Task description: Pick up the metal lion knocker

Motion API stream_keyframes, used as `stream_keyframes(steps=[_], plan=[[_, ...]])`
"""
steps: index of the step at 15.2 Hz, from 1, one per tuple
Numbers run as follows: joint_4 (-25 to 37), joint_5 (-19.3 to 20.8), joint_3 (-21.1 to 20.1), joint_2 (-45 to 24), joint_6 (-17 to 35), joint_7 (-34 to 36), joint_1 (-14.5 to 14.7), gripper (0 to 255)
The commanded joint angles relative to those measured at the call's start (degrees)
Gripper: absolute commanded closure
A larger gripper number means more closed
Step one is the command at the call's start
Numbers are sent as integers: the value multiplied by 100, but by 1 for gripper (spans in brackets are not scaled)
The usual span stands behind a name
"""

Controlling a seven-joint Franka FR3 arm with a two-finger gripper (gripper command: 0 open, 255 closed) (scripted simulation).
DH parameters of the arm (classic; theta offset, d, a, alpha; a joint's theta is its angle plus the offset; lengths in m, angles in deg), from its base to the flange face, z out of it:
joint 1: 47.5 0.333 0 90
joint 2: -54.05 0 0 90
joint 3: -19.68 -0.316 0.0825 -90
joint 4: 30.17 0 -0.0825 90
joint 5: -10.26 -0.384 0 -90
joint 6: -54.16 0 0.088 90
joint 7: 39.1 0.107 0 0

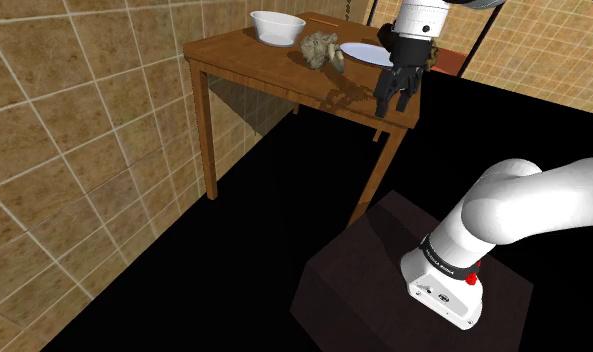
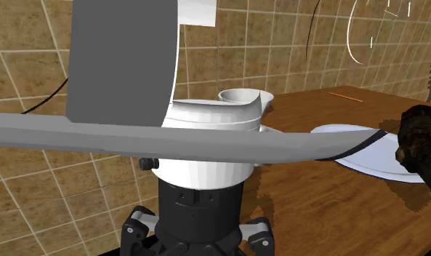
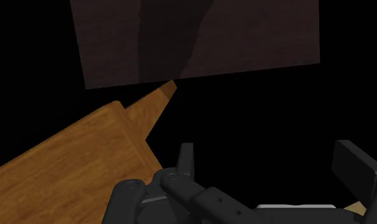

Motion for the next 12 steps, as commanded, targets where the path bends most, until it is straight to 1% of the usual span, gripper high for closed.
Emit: stream_keyframes(steps=[1, 6, 12], plan=[[0, 0, 0, 0, 0, 0, 0, 0], [951, 262, 259, -1033, 149, -597, 5, 0], [2297, 424, 496, -2261, 132, -1278, 41, 0]])
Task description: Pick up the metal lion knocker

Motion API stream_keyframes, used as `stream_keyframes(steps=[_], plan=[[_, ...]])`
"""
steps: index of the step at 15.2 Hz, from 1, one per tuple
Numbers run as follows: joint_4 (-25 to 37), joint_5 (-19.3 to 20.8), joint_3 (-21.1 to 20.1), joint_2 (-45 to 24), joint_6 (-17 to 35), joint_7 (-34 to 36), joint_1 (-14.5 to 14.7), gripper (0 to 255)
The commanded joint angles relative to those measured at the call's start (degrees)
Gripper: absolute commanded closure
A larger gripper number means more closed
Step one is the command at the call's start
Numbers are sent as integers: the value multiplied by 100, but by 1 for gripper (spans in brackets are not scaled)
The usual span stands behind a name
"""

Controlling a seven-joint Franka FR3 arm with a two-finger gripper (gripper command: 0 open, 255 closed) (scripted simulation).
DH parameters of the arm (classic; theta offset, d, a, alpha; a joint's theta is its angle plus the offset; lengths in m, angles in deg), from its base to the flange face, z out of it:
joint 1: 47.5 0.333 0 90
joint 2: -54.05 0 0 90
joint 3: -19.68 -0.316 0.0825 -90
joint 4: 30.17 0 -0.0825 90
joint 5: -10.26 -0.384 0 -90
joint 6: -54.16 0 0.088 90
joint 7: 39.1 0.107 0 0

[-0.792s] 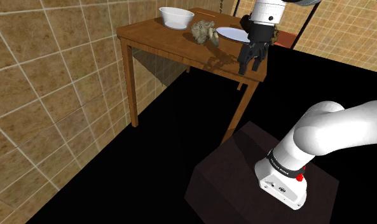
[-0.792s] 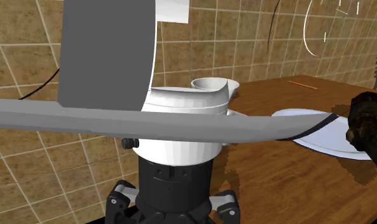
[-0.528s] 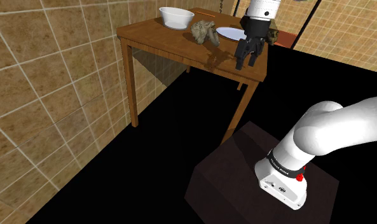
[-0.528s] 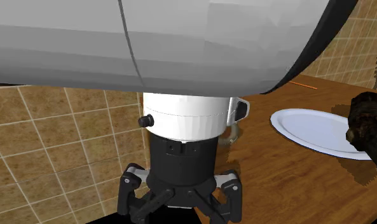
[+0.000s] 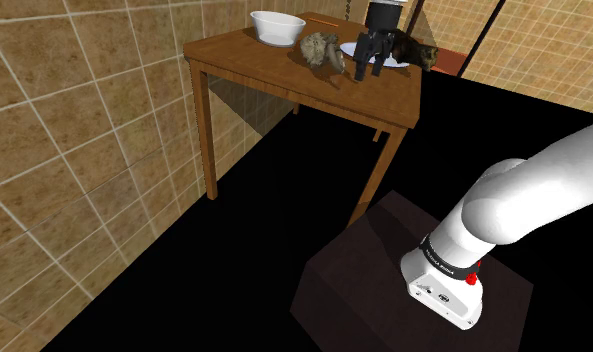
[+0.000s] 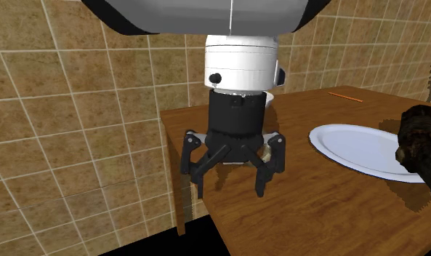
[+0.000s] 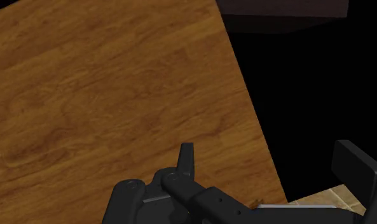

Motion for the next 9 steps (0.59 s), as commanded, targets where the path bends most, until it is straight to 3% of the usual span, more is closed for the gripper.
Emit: stream_keyframes(steps=[1, 9], plan=[[476, 46, 87, -429, -10, -259, 2, 0], [2825, 30, 264, -2182, -456, -1122, -7, 0]])
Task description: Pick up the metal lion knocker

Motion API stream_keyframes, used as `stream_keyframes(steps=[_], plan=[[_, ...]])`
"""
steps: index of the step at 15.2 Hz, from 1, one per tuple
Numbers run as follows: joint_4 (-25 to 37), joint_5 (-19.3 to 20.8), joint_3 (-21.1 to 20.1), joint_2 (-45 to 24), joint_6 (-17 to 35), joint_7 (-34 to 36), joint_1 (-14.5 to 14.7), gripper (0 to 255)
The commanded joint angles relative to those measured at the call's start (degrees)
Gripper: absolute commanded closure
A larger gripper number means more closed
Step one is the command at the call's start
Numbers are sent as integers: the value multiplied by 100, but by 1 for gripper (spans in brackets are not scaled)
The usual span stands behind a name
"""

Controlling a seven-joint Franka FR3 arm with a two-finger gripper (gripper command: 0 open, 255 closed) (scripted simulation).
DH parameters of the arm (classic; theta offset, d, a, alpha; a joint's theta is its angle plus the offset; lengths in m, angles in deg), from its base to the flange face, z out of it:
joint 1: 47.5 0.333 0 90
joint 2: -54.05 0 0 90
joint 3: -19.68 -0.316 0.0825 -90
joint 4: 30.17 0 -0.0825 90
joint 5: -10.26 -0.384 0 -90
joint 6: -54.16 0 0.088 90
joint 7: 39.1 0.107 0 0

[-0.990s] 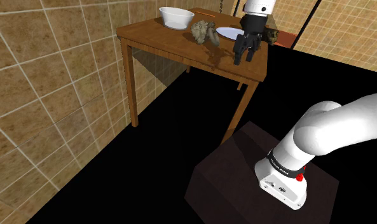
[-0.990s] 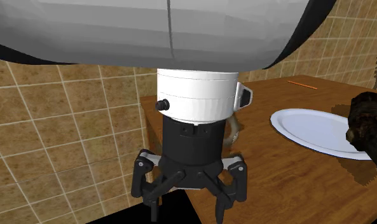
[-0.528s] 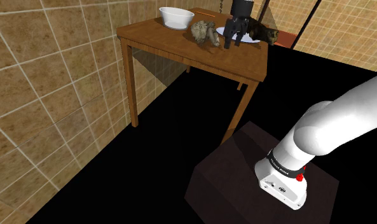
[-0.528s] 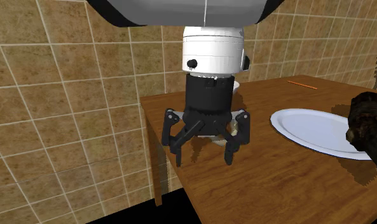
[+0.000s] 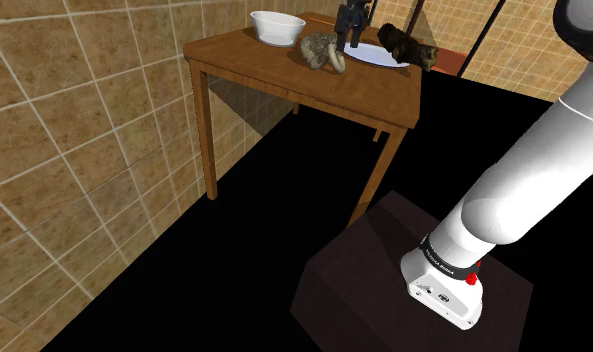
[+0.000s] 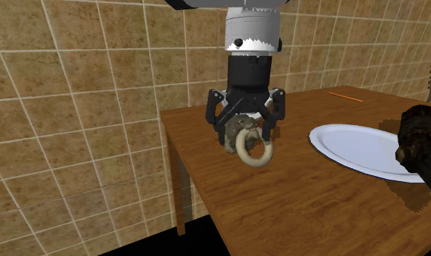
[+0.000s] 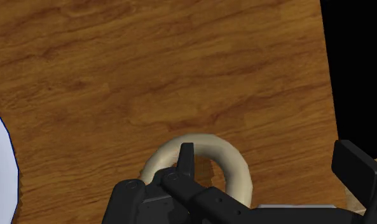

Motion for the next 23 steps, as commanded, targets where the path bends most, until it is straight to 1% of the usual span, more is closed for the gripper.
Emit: stream_keyframes(steps=[1, 4, 7, 14, 17, 18, 23], plan=[[665, -27, 13, -467, -158, -189, -3, 0], [1889, -87, 36, -1266, -525, -489, -55, 0], [3520, -174, 31, -2265, -1097, -765, -155, 0], [2386, -125, 19, -1886, -340, -744, -106, 0], [2307, -122, 19, -1864, -284, -742, -103, 0], [2302, -122, 19, -1859, -284, -742, -102, 255], [2310, -123, 18, -1865, -285, -740, -101, 255]])
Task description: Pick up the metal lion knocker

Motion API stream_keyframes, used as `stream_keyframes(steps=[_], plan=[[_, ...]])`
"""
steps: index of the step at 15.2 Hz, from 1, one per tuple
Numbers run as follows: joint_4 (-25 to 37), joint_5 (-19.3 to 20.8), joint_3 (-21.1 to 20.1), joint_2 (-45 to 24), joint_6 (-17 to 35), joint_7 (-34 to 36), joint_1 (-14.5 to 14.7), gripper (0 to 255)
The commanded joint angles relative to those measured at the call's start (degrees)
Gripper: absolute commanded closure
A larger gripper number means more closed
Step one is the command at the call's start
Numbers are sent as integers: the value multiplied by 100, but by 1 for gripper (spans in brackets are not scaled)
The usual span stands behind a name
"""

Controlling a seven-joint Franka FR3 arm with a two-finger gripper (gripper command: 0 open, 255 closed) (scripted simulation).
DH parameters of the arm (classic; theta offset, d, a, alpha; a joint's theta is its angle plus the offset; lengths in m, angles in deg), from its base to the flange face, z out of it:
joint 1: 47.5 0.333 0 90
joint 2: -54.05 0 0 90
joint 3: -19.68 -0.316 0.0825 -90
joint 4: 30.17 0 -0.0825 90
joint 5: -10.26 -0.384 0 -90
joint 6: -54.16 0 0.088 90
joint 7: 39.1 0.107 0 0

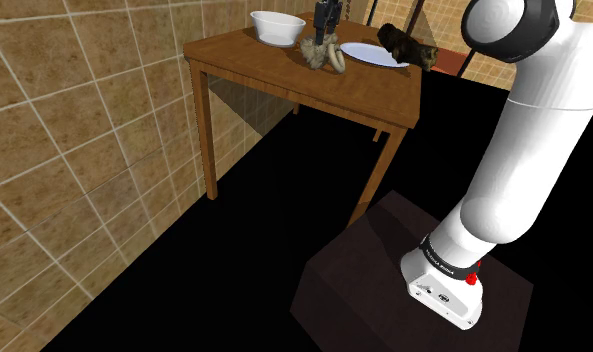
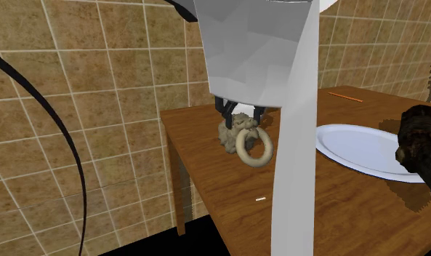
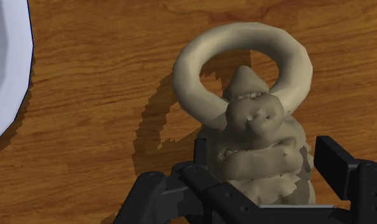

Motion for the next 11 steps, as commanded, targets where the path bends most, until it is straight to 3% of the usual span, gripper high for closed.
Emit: stream_keyframes(steps=[1, 4, 11], plan=[[-7, 0, -1, -5, -3, 2, 2, 255], [-10, 1, 1, -5, 1, -3, -2, 255], [1095, -45, 7, -367, -744, -23, -52, 255]])
